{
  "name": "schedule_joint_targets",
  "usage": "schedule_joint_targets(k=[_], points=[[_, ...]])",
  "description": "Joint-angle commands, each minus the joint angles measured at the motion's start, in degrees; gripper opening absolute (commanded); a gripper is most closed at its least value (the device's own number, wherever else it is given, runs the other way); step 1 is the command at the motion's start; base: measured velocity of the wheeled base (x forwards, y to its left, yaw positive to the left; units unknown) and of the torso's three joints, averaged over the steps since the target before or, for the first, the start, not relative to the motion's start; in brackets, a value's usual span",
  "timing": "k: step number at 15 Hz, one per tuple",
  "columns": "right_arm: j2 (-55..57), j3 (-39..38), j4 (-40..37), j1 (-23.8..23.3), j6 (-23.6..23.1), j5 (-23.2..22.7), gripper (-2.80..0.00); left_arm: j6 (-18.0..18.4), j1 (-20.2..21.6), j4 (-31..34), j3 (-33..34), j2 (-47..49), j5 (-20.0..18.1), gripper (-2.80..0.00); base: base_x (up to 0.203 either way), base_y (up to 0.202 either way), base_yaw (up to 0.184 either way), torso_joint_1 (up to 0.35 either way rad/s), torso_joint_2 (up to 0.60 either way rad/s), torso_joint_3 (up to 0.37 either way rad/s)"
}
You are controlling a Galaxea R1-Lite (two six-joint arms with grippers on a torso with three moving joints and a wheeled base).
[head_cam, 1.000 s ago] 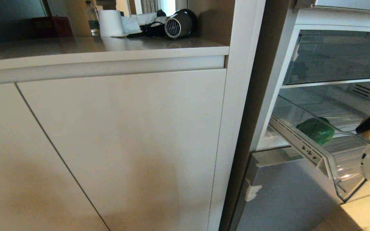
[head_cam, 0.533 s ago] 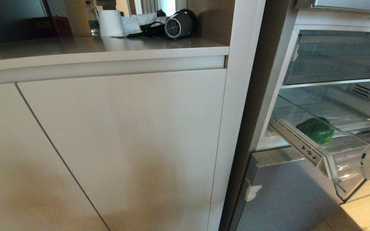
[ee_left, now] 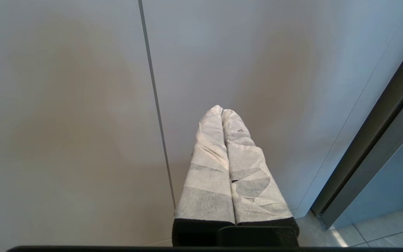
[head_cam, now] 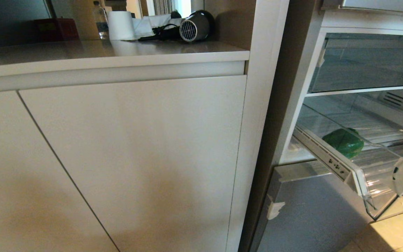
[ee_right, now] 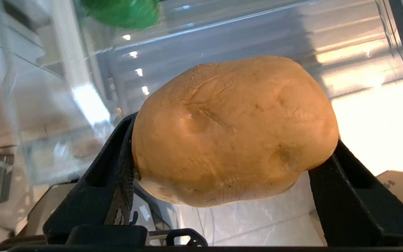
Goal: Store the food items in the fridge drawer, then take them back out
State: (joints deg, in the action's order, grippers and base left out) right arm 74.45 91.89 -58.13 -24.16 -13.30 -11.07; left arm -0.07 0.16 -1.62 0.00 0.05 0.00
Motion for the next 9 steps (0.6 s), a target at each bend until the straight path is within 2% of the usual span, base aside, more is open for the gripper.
schedule_joint_targets(k=[1,3,5,9], points=[[-8.7,-7.8,4.1,0.0,-0.1,-0.2,-2.80,0.0,0.0,0.0,0.6,0.0,0.0,-2.80,0.000,0.000,0.000,0.000,0.00,0.000],[-12.0,-13.7,10.4,0.1,-0.1,-0.5,-2.80,0.0,0.0,0.0,0.6,0.0,0.0,-2.80,0.000,0.000,0.000,0.023,-0.07,-0.048],[-14.8,-17.3,14.7,0.1,-0.1,-0.8,-2.80,0.0,0.0,0.0,0.6,0.0,0.0,-2.80,0.000,0.000,0.000,0.106,-0.35,-0.241],[-18.0,-19.8,15.8,0.1,-0.2,-0.9,-2.80,0.0,0.0,0.0,0.6,0.0,0.0,-2.80,0.000,0.000,0.000,0.156,-0.49,-0.331]])
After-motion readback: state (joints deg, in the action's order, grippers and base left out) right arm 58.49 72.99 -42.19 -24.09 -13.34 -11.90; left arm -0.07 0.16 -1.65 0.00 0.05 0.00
